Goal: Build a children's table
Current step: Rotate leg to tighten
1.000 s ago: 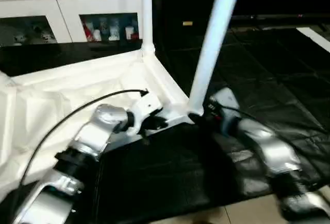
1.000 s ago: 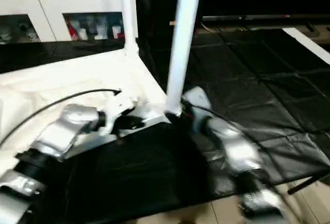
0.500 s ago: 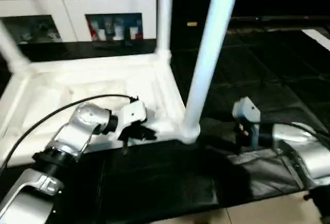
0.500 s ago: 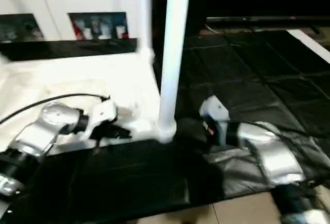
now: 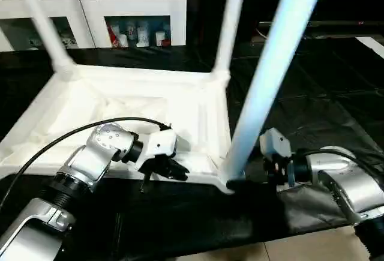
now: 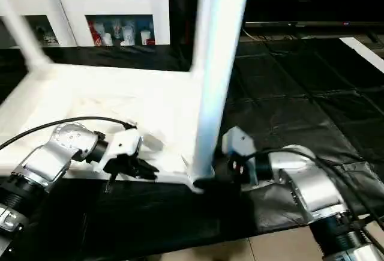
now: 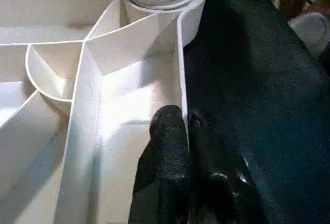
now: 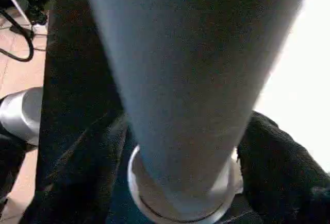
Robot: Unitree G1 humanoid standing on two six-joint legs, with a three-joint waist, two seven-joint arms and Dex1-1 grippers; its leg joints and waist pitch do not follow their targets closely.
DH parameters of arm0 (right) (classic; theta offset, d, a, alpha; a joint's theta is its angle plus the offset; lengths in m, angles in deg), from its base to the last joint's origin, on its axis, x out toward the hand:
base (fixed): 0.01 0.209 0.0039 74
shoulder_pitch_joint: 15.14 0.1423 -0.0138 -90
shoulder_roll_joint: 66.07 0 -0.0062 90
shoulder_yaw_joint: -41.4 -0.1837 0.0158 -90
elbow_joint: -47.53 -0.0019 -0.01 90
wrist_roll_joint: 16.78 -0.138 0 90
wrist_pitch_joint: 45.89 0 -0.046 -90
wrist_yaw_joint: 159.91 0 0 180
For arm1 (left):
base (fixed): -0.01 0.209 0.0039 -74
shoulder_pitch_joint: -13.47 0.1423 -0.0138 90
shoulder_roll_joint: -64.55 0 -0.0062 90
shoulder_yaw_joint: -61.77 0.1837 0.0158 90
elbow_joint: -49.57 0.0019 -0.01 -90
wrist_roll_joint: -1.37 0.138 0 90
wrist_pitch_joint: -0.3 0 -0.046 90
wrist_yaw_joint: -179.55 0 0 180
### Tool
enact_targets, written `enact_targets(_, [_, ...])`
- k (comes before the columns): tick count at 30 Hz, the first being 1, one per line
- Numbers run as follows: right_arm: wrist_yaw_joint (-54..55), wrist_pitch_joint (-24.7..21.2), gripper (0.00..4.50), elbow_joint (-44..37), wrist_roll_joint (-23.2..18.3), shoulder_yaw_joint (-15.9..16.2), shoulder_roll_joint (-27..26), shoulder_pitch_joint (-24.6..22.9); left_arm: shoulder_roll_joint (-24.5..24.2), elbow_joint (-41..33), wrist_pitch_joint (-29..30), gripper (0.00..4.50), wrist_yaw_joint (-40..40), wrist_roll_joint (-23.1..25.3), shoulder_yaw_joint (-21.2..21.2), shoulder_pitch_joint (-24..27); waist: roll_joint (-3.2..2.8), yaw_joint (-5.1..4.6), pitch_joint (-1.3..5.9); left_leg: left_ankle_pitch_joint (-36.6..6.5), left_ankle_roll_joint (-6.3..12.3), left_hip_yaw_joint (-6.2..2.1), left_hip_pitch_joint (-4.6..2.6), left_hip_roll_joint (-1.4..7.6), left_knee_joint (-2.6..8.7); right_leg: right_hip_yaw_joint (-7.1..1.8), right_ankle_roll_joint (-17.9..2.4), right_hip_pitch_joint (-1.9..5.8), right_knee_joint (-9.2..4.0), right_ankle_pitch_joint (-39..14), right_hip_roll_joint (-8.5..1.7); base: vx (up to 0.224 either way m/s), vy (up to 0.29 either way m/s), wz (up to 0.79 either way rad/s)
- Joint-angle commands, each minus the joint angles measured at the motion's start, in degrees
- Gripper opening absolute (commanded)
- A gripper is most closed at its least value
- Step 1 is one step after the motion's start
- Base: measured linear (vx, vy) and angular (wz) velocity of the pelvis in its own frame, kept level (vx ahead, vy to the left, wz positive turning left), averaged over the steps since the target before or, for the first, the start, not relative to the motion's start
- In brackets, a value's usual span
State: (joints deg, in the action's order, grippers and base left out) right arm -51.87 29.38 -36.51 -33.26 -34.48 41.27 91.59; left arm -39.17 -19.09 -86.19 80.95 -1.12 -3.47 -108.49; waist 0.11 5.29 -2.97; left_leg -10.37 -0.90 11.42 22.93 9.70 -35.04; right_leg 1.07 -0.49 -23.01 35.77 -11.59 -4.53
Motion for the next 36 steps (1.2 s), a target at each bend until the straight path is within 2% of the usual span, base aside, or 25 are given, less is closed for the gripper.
enact_targets(1, [-1.47,-0.72,3.21,0.15,-0.99,-0.05,0.36,0.89,0.01,-2.98,-1.45,0.0,1.53,-0.1,0.07,-0.6,0.34,-0.33,3.8,-10.21,1.94,-1.43,-2.01,3.61,4.4,-1.63,-13.06,2.15,-3.74,-5.85,-3.55,0.0,0.0,0.0])
enact_targets(5, [-2.1,-1.06,2.89,-0.05,-1.25,-0.12,0.59,0.66,-0.2,-2.89,-1.52,0.0,1.69,-0.05,0.07,-0.52,0.27,-0.33,3.91,-9.18,2.57,-1.39,-1.98,3.57,4.23,-1.58,-13.61,2.25,-3.56,-4.18,-3.53,0.0,0.0,0.0])
enact_targets(8, [-2.35,-1.31,2.66,-0.19,-1.48,-0.03,0.71,0.48,-0.33,-2.63,-1.71,0.0,1.77,-0.11,0.22,-0.57,0.25,-0.35,3.89,-9.58,2.42,-1.36,-2.05,3.57,4.22,-1.59,-13.74,2.19,-3.62,-4.62,-3.51,0.0,0.0,0.0])
enact_targets(9, [-2.4,-1.33,2.44,-0.22,-1.46,-0.06,0.69,0.42,-0.35,-2.6,-1.73,0.0,1.79,-0.12,0.25,-0.57,0.18,-0.34,3.89,-9.64,2.33,-1.37,-2.06,3.58,4.23,-1.58,-13.75,2.2,-3.64,-4.79,-3.54,0.0,0.0,0.0])
enact_targets(12, [-2.63,-1.44,2.37,-0.3,-1.36,-0.18,0.61,0.07,-0.38,-2.38,-1.72,0.0,1.94,-0.14,0.3,-0.65,0.09,-0.37,3.88,-9.84,2.07,-1.39,-2.08,3.58,4.28,-1.56,-13.76,2.17,-3.64,-4.81,-3.46,0.0,0.0,0.0])
enact_targets(15, [-2.65,-1.55,2.12,-0.34,-1.4,-0.2,0.53,0.05,-0.4,-2.22,-1.72,0.0,1.95,-0.09,0.3,-0.72,0.15,-0.35,3.89,-10.05,1.93,-1.39,-2.07,3.57,4.28,-1.56,-13.77,2.21,-3.62,-4.87,-3.5,0.0,0.0,0.0])
enact_targets(22, [-1.42,-2.29,2.02,-1.11,-1.94,-0.27,-0.29,-0.98,0.08,-1.85,-0.45,0.0,0.79,-0.27,-0.25,-0.75,0.14,-0.33,3.91,-10.07,1.85,-1.37,-2.12,3.57,4.25,-1.56,-13.72,2.17,-3.61,-4.9,-3.48,0.0,0.0,0.0])
enact_targets(23, [0.03,-2.69,2.01,-1.12,-1.82,-0.55,-0.99,-1.15,0.43,-1.69,0.36,0.0,-0.14,-0.3,-0.63,-0.88,-0.18,-0.3,3.89,-10.01,1.76,-1.4,-2.1,3.56,4.25,-1.6,-13.78,2.15,-3.56,-4.71,-3.5,0.0,0.0,0.0])
enact_targets(25, [5.01,-3.74,2.01,0.04,-0.39,-1.04,-3.13,-0.84,1.55,-1.17,2.67,0.0,-2.85,-0.35,-1.68,-1.42,0.05,-0.43,3.78,-11.08,1.31,-1.45,-2.05,3.49,4.37,-1.59,-13.51,2.14,-3.8,-6.3,-3.51,0.0,0.0,0.0])
enact_targets(26, [6.09,-3.93,2.01,0.38,0.01,-1.1,-3.57,-0.7,1.76,-1.07,3.17,0.0,-3.39,-0.35,-1.89,-1.54,-0.32,-0.58,3.73,-11.37,0.93,-1.45,-2.07,3.49,4.43,-1.63,-13.59,2.03,-3.73,-6.73,-3.48,0.0,0.0,0.0])
enact_targets(28, [12.81,-4.54,2.01,3.48,2.77,-1.39,-6.45,0.66,3.31,-0.24,5.23,0.0,-7.01,-0.29,-3.21,-2.41,-0.03,-1.04,3.45,-14.63,-0.89,-1.59,-2.08,3.16,4.66,-1.61,-12.39,1.94,-4.44,-12.82,-3.53,0.0,0.0,0.0])
enact_targets(29, [13.28,-4.57,2.01,3.72,2.98,-1.41,-6.66,0.77,3.43,-0.18,5.38,0.0,-7.27,-0.3,-3.31,-2.47,-0.09,-1.14,3.49,-15.31,-1.5,-1.69,-2.16,3.22,4.7,-1.62,-12.02,1.91,-4.44,-14.35,-3.65,0.0,0.0,0.0])
enact_targets(30, [21.32,-4.67,2.0,8.83,6.16,-1.66,-10.53,3.25,5.75,-0.4,8.91,0.0,-11.41,-1.35,-5.34,-3.36,-0.16,-1.52,3.32,-16.57,-2.42,-1.88,-2.21,3.21,4.9,-1.65,-11.21,1.81,-4.66,-16.99,-3.66,0.0,0.0,0.0])
enact_targets(31, [25.39,-4.68,2.0,11.55,7.16,-2.09,-12.75,4.8,6.97,-0.8,11.66,0.0,-13.85,-1.71,-6.31,-3.77,-0.22,-2.35,3.14,-18.03,-3.63,-2.0,-2.11,2.99,5.03,-1.48,-10.89,1.69,-4.71,-19.58,-3.51,0.0,0.0,0.0])
enact_targets(32, [25.88,-4.68,1.99,11.88,7.28,-2.15,-13.03,4.99,7.12,-0.85,12.0,0.0,-14.15,-1.75,-6.43,-3.82,-0.22,-2.35,3.14,-18.03,-3.63,-2.0,-2.11,2.99,5.03,-1.48,-10.89,1.69,-4.71,-19.58,-3.51,0.0,0.0,0.0])
enact_targets(33, [33.09,-5.55,1.98,16.33,8.0,-3.51,-17.33,7.98,8.79,-1.8,15.53,0.0,-18.28,-1.51,-7.52,-4.14,0.0,-3.31,3.38,-19.02,-4.51,-2.37,-1.87,2.83,5.0,-1.45,-9.83,1.81,-4.77,-22.51,-3.8,0.0,0.0,0.0])
enact_targets(34, [35.96,-6.15,1.97,18.05,7.99,-4.19,-19.13,9.26,9.32,-2.19,16.32,0.0,-19.81,-1.16,-7.77,-4.15,0.06,-4.05,3.43,-17.89,-4.67,-2.68,-1.28,2.71,5.17,-1.28,-9.55,2.26,-4.7,-21.55,-3.7,-0.034,0.011,-0.18])
enact_targets(35, [37.86,-6.74,1.97,19.13,7.84,-4.7,-20.35,10.13,9.66,-2.52,16.71,0.0,-20.87,-0.8,-7.86,-4.08,0.1,-4.1,3.45,-17.47,-4.59,-2.69,-1.19,2.71,5.3,-1.19,-9.22,2.38,-4.78,-20.94,-3.58,-0.012,0.009,-0.18])
enact_targets(36, [41.4,-6.86,1.96,21.69,8.26,-5.22,-22.82,12.21,10.78,-4.03,19.02,0.0,-23.08,-0.76,-8.46,-3.73,-0.04,-4.4,3.55,-17.07,-4.19,-2.57,-1.41,2.77,5.25,-1.28,-9.62,2.1,-4.71,-18.34,-3.38,-0.012,0.009,-0.18])
